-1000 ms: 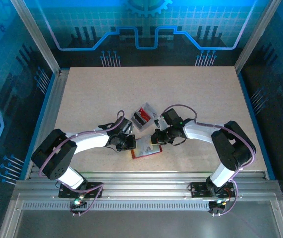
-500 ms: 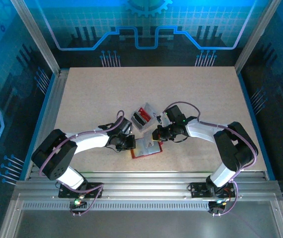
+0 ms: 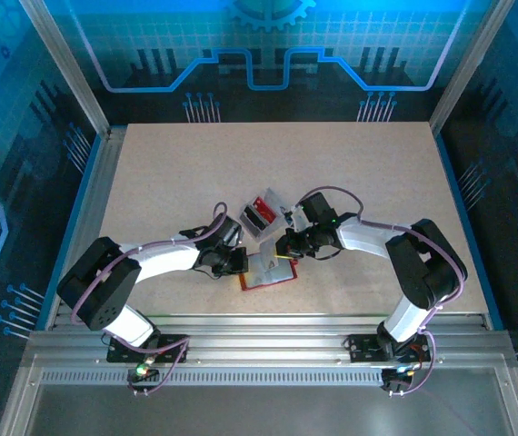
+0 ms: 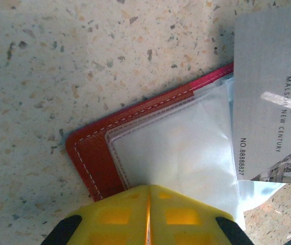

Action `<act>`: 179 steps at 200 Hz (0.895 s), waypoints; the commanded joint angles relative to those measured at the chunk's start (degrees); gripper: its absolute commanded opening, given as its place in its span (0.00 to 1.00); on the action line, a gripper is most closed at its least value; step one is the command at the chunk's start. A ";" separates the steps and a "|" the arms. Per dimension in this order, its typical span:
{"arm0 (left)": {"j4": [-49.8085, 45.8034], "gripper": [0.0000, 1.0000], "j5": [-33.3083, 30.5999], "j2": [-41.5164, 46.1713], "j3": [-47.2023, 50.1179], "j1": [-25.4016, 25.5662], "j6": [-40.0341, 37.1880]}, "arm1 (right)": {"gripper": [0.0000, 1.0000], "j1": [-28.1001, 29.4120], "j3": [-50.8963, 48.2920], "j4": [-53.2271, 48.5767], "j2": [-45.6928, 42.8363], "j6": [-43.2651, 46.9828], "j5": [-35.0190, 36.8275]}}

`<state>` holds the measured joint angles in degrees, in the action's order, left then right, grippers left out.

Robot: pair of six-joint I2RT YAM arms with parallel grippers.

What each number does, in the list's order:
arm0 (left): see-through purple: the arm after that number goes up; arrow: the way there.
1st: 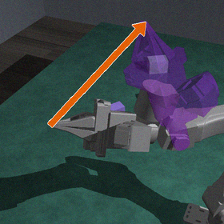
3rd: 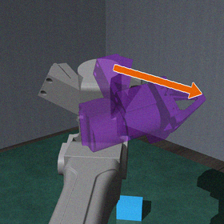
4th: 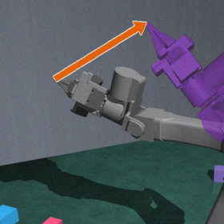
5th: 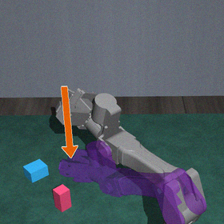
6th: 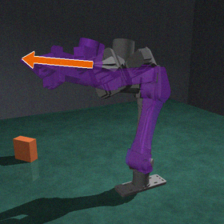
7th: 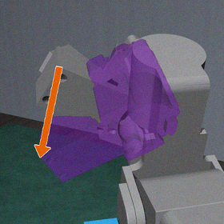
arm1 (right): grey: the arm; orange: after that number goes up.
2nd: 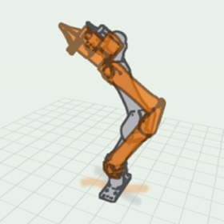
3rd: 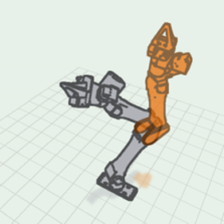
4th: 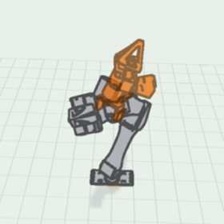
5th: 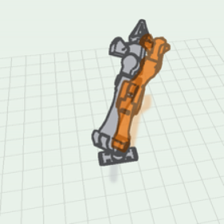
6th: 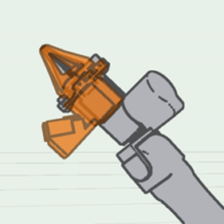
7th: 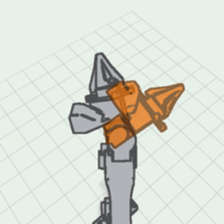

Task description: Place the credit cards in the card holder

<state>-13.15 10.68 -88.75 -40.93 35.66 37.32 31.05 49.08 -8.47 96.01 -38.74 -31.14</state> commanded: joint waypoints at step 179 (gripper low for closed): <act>-2.96 0.10 -2.45 -1.03 3.53 0.46 -0.89 | 0.00 2.35 6.99 -8.18 2.04 1.01 2.29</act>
<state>-11.64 10.70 -88.49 -40.03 35.66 37.32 33.06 55.70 -14.98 97.45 -38.98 -30.00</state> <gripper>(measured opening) 0.096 0.063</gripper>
